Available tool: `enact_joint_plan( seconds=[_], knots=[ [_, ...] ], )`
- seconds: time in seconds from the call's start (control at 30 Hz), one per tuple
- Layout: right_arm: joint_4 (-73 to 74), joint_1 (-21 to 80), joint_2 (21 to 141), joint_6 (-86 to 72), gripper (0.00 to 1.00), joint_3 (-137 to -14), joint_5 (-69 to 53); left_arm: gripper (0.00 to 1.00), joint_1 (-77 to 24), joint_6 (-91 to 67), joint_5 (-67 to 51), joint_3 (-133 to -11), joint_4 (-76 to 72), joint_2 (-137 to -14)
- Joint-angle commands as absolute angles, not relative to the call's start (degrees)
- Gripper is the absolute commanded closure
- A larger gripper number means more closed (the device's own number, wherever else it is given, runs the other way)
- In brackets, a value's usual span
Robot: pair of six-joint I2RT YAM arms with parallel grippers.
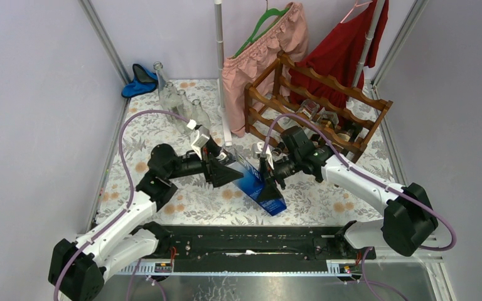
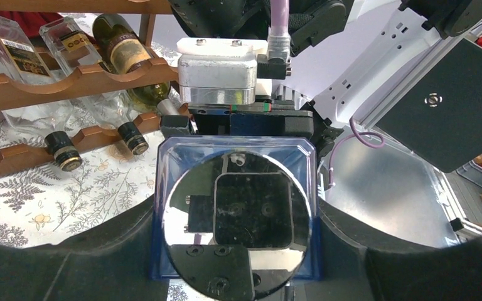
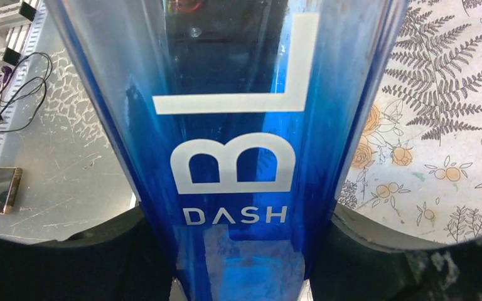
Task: Put the wine bottle on the wine rack
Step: Pick up the wine bottle from the center of the board.
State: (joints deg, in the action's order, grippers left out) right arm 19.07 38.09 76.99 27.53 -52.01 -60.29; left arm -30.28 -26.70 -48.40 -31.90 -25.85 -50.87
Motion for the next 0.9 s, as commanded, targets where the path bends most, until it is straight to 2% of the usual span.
enact_joint_plan(
  seconds=[0.0,0.1,0.23,0.47,0.6,0.77,0.87],
  knots=[
    [24.8,36.4,75.7,30.7,1.0,-57.9,-58.9,0.26,-30.5,-24.4,-45.4,-34.8,-19.3,-48.2],
    [26.7,36.1,75.0,33.1,1.0,-58.5,-57.0,0.1,-30.5,-21.2,-40.6,-36.3,-7.2,-45.4],
    [28.0,36.0,74.4,35.9,1.0,-58.6,-54.3,0.02,-30.4,-19.0,-36.2,-39.2,6.8,-40.9],
    [29.1,36.2,74.7,41.2,1.0,-59.6,-50.0,0.01,-30.0,-23.3,-23.7,-44.5,24.0,-38.3],
    [28.5,36.1,74.9,44.2,1.0,-59.2,-48.5,0.01,-29.6,-31.1,-24.7,-46.1,24.7,-36.2],
    [26.1,36.8,74.5,45.3,1.0,-57.6,-48.8,0.01,-28.6,-42.1,-19.7,-45.5,27.2,-35.8],
    [27.0,37.7,75.4,47.3,1.0,-58.0,-46.2,0.01,-27.3,-51.0,-26.1,-43.0,21.0,-36.6]
  ],
)
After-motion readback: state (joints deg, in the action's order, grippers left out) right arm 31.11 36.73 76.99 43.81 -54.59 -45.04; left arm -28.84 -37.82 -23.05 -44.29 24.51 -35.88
